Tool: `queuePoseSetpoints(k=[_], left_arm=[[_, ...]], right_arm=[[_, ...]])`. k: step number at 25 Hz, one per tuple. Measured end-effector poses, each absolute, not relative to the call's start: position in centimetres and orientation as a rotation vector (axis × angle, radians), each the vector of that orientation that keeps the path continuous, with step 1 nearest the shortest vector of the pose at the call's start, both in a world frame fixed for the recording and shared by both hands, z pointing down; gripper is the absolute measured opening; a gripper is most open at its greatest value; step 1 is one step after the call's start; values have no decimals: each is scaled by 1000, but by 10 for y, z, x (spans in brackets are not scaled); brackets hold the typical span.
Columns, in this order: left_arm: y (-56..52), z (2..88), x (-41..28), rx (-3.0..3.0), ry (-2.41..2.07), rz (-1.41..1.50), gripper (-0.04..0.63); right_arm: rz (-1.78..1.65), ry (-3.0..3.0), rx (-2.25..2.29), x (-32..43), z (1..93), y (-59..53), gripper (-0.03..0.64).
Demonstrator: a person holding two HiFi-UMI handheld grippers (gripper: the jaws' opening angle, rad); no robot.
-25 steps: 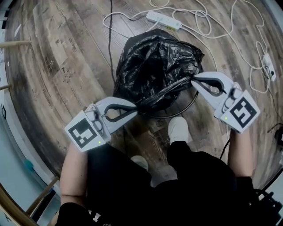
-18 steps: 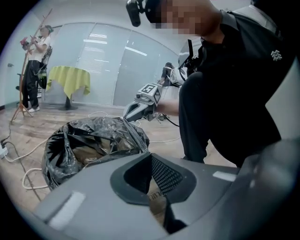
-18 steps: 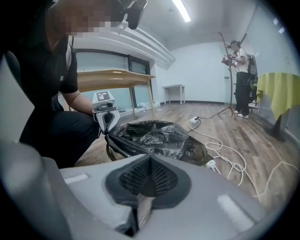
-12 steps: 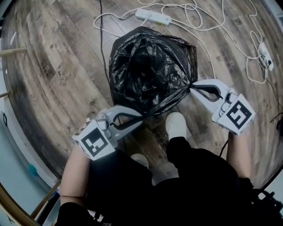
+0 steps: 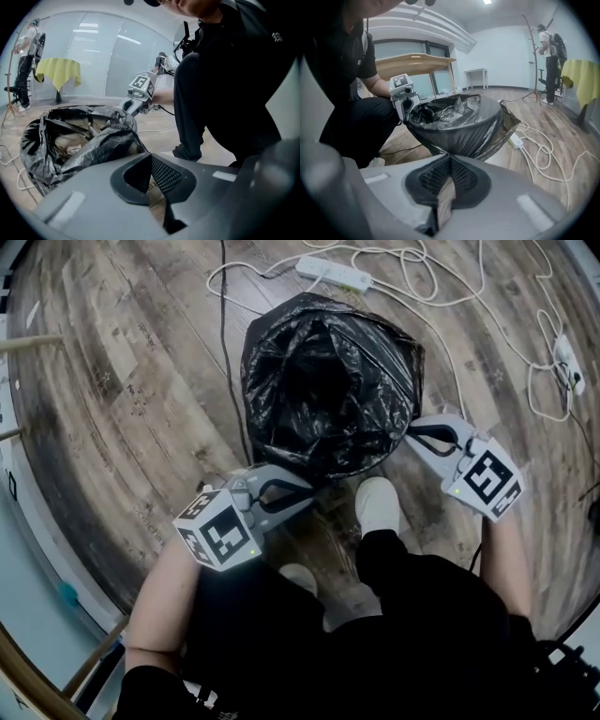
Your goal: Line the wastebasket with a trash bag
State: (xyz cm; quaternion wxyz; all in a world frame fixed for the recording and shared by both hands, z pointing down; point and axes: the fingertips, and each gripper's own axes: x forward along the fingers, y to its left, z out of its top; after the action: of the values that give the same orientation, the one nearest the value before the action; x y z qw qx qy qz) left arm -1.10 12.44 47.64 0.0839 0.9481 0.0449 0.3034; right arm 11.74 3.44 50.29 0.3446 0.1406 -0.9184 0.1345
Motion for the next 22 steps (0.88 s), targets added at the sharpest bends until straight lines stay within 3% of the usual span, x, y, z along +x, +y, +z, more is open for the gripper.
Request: queuePoseSetpoints(k=[22], left_arm=[[111,554,-36,2680,24,1048,8]], right_arm=[[503,-2325,295,104,595,43,3]])
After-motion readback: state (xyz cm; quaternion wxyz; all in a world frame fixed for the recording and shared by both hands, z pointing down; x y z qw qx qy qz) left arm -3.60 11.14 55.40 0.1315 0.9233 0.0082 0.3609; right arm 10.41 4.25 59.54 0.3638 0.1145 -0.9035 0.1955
